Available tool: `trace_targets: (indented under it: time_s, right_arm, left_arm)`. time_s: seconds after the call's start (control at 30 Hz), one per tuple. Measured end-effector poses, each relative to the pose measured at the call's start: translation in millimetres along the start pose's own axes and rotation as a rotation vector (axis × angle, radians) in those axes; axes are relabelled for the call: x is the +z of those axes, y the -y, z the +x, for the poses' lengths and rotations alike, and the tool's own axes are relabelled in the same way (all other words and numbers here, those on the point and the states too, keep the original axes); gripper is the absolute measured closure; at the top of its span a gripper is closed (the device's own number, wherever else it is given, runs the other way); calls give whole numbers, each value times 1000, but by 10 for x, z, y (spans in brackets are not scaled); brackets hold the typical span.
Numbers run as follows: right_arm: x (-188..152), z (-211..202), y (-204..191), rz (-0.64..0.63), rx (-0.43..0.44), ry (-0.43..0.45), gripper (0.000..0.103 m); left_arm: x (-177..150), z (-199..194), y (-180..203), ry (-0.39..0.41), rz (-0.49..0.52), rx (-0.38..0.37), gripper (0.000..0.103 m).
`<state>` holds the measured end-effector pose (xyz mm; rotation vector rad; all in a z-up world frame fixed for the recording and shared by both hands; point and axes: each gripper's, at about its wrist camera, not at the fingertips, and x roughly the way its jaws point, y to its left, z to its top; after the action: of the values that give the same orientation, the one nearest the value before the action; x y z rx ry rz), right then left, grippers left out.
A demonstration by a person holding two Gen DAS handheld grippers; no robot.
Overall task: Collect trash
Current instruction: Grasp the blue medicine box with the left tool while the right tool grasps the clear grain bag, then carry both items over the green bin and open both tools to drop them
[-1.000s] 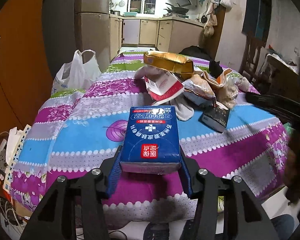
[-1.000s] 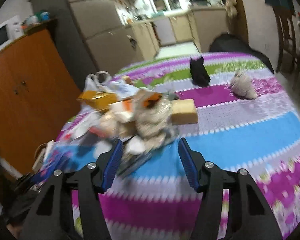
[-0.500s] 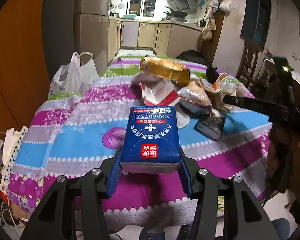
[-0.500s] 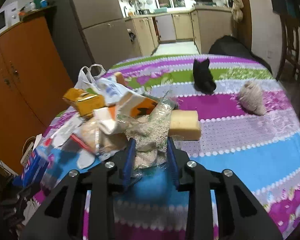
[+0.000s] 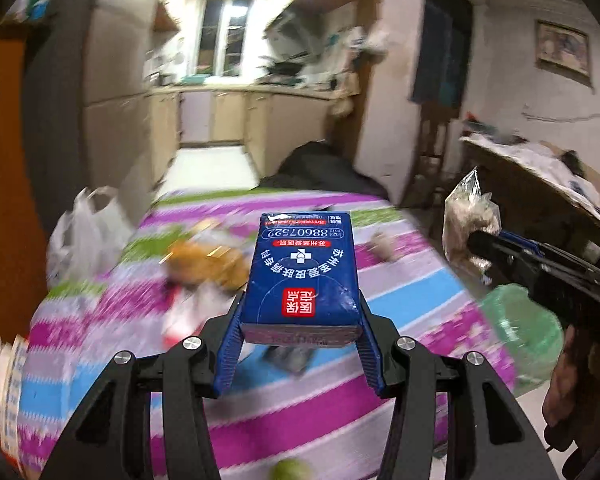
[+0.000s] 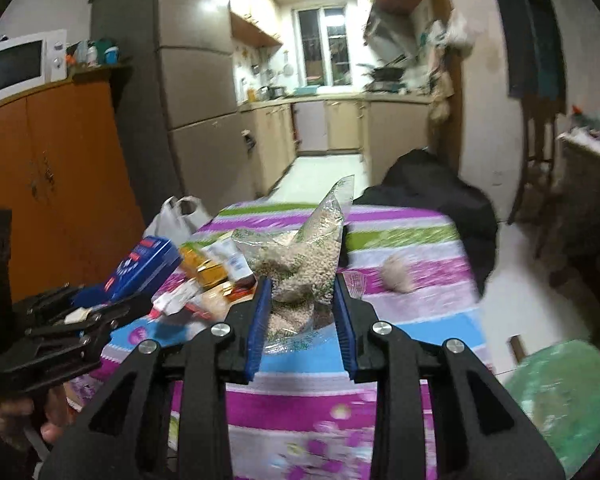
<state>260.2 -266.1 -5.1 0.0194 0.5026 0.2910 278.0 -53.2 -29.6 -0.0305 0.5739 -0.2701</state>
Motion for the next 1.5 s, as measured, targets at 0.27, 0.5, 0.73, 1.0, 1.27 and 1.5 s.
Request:
trace_targets:
  time_s: [0.27,0.5,0.73,1.0,1.27,1.5]
  right_arm:
    - [175,-574,789,64,-172,36,74]
    - [188,-874,1653,166,-304,-43,74]
    - [18,-911,2438,265,-379,-234,74]
    - [-328,-677,2871,360,-365,-442,74]
    - [-711,-565,3236,422,-355,-529,73]
    - [-955,-626,3490,462,-340,-538,73]
  left_arm:
    - [640,336,1074,-12,103,-167,51]
    - [845,722,2190,-105,207,-321,51]
    - [792,1327,3183,-280,293,-420,51]
    - [458,1969,4049,-454,378,-445,51]
    - [107,2369,4279,-582,426,-434,51]
    - [-113,2642,4471,-624,447,-421,51]
